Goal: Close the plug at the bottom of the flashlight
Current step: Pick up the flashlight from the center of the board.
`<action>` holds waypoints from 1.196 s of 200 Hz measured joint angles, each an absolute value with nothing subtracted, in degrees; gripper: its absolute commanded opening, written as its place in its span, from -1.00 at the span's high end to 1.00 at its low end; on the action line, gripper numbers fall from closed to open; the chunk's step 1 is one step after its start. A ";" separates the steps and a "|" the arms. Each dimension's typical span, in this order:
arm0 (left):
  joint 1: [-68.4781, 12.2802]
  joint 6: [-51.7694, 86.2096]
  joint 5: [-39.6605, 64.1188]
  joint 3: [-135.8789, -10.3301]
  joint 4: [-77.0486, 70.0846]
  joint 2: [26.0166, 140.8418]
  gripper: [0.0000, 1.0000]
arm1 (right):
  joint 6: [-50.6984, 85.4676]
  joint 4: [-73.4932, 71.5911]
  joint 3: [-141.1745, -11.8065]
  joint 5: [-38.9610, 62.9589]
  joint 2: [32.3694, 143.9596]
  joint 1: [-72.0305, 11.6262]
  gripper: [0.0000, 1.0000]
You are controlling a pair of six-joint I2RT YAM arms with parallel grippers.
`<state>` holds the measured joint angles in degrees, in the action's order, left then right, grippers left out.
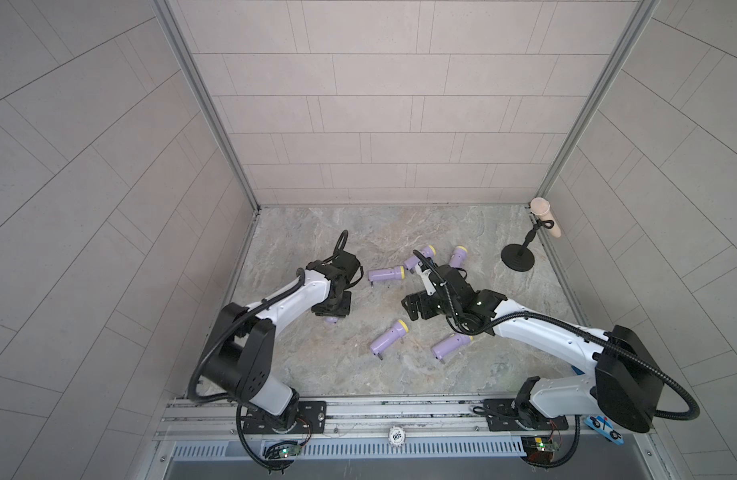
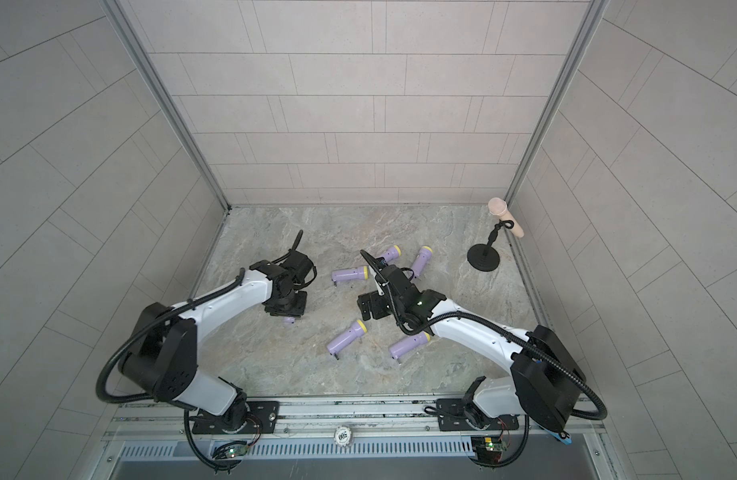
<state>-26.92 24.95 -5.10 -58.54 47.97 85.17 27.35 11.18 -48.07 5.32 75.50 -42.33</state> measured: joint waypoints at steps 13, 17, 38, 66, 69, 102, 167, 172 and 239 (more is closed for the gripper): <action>-26.92 25.74 -4.43 -58.61 46.76 81.49 1.00 | 27.18 10.76 -47.72 5.32 73.45 -42.35 -0.99; -26.92 26.13 -4.19 -58.67 46.44 80.60 1.00 | 27.18 10.66 -47.64 5.28 72.53 -42.35 -1.00; -26.92 28.38 -2.17 -58.92 43.68 77.23 1.00 | 27.14 10.26 -47.33 5.06 67.77 -42.35 -1.00; -26.92 32.45 1.39 -58.94 37.74 73.76 1.00 | 27.83 10.17 -46.89 3.05 61.39 -42.37 -1.00; -26.92 33.04 1.93 -58.94 36.47 73.25 1.00 | 27.97 10.26 -46.89 2.74 60.71 -42.37 -1.00; -26.92 36.64 5.34 -58.94 25.58 69.91 1.00 | 28.99 11.70 -47.37 1.65 58.37 -42.35 -0.99; -26.92 44.10 10.81 -54.57 3.36 69.47 1.00 | 35.48 11.53 -47.35 1.23 55.94 -42.33 -1.00; -26.92 44.88 11.31 -53.65 0.71 69.65 1.00 | 36.38 10.85 -47.33 1.26 55.55 -42.33 -1.00; -26.92 60.73 16.73 -47.44 -33.26 81.01 1.00 | 48.93 -1.80 -43.48 4.05 54.54 -41.63 -1.00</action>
